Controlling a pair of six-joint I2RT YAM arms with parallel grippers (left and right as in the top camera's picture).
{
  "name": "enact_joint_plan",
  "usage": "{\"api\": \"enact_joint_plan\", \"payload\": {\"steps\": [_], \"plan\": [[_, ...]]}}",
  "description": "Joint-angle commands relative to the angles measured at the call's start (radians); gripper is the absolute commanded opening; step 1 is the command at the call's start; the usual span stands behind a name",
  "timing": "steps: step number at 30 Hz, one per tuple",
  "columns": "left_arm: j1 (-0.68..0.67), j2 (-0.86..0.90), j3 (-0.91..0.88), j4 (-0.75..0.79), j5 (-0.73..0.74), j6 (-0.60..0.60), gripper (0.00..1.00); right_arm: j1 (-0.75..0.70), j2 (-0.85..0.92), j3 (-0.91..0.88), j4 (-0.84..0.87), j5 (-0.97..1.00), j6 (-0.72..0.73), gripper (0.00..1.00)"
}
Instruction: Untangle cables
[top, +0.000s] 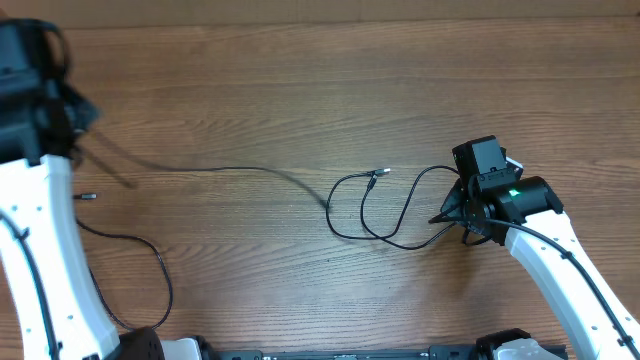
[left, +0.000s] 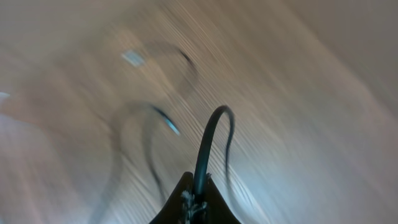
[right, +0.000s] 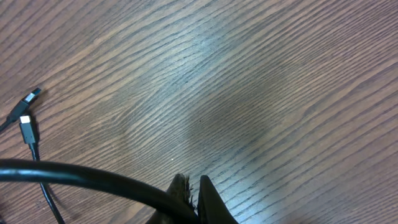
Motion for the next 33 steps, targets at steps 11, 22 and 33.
{"api": "enact_joint_plan", "payload": {"steps": [11, 22, 33], "plan": [[0.059, -0.040, 0.146, -0.021, -0.278, -0.018, 0.04, -0.002, -0.012, 0.014, 0.005, -0.008, 0.007, 0.04], [0.058, 0.008, 0.098, -0.045, -0.095, -0.018, 0.04, -0.002, -0.012, 0.014, 0.004, -0.018, 0.007, 0.04], [0.058, 0.188, 0.041, -0.087, -0.155, -0.025, 0.05, -0.002, -0.012, 0.014, 0.003, -0.031, 0.007, 0.04]]}}
